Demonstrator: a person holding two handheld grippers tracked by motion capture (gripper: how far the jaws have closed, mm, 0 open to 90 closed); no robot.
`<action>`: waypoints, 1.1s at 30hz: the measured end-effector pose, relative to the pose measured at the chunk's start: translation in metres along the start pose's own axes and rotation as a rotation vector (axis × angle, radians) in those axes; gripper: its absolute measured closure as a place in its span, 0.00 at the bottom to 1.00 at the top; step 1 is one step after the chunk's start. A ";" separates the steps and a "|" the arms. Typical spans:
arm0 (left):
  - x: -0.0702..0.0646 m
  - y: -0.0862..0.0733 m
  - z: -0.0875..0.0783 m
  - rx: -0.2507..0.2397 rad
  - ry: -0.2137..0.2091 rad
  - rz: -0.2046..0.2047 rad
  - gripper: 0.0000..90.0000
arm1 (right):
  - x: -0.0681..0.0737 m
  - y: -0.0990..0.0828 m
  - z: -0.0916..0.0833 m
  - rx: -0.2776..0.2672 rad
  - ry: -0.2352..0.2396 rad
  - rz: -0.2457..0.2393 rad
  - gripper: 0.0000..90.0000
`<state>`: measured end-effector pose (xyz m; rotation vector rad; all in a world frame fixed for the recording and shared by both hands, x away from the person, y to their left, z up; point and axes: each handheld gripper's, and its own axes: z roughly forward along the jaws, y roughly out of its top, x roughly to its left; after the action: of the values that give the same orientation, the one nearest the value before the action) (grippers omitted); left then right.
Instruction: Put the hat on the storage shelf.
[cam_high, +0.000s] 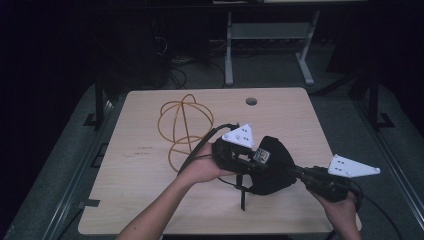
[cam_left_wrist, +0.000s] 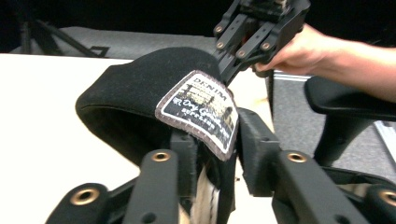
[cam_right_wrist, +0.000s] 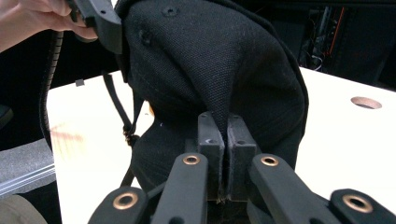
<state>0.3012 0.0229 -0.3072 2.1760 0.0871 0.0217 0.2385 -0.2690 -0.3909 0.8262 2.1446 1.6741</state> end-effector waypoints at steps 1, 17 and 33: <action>0.000 0.000 0.000 0.000 0.000 0.000 0.69 | -0.001 0.000 0.000 0.001 -0.004 0.003 0.97; -0.002 -0.025 -0.025 0.015 0.117 -0.034 0.51 | -0.014 0.022 -0.006 0.040 -0.027 0.047 0.97; -0.008 -0.058 -0.040 0.014 0.155 -0.048 0.46 | -0.020 0.048 -0.004 0.082 -0.049 0.035 0.97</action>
<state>0.2884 0.0885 -0.3322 2.1833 0.2283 0.1634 0.2642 -0.2765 -0.3458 0.9232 2.1901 1.5753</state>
